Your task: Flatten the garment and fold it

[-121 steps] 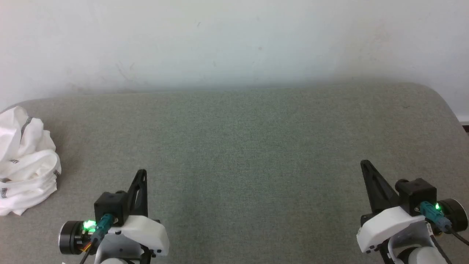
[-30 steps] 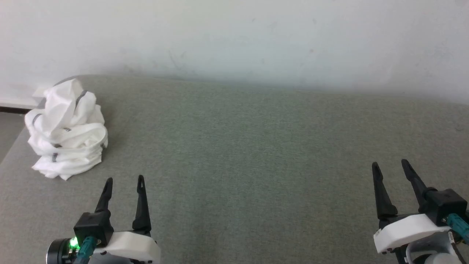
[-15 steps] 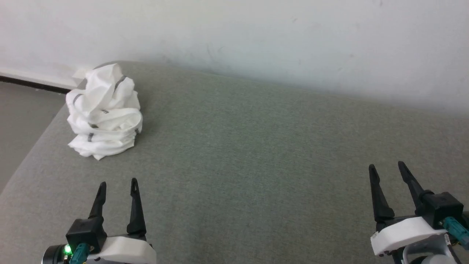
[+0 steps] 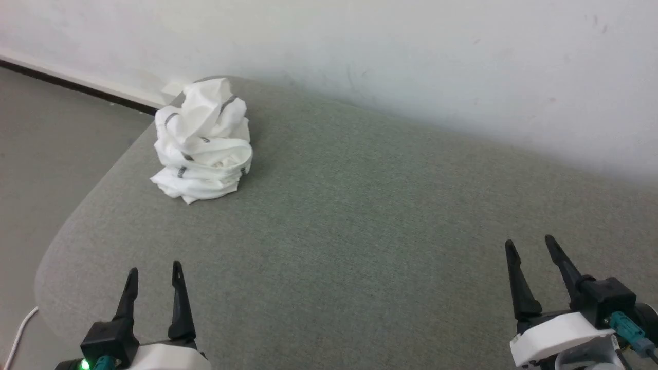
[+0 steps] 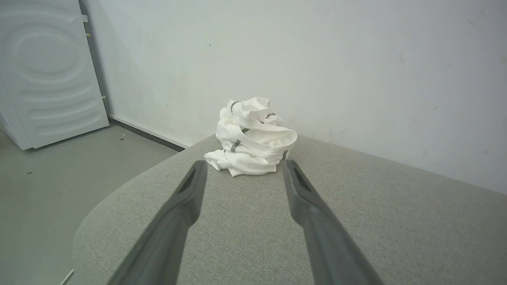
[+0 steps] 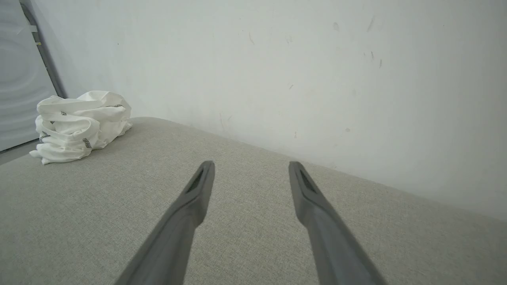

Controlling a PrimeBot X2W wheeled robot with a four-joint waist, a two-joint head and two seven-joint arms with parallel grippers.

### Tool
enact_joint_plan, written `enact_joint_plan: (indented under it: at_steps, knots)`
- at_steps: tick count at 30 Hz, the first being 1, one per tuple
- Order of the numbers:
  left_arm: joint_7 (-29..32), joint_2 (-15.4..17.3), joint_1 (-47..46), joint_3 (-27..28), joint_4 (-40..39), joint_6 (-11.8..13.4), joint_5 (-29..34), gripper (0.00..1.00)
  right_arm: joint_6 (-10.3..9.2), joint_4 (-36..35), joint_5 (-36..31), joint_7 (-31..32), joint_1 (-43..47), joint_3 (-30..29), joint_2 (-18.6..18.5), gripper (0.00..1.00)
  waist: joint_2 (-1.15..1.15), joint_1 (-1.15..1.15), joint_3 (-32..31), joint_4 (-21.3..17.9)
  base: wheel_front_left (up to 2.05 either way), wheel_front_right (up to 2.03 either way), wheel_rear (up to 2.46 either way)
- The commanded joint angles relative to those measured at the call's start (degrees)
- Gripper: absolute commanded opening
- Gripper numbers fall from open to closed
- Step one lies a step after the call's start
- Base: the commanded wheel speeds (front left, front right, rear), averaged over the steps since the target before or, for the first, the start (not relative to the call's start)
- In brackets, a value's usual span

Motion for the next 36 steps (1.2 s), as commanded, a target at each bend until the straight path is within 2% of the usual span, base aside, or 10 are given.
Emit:
enact_joint_plan:
  at_steps: [1,23,36]
  knots:
    - [-0.65,-0.08,0.56,0.46,0.03,-0.13,-0.47,1.0,-0.04,0.36,0.42,-0.62,0.38,0.29,0.11,1.0,0.0,0.0,-0.33,1.58,0.0,0.0,0.0]
    - [-3.28,-0.11,3.49,-0.24,-1.45,2.69,-2.85,1.0,-0.05,2.03,0.56,-3.25,0.45,1.04,0.15,1.0,0.0,0.0,-0.41,8.04,0.0,0.0,0.0]
    - [-4.33,-0.12,3.3,1.83,-0.55,1.13,-3.36,1.0,-0.05,2.44,0.91,-4.29,0.76,0.38,0.16,1.0,0.0,0.0,-0.77,10.08,0.0,0.0,0.0]
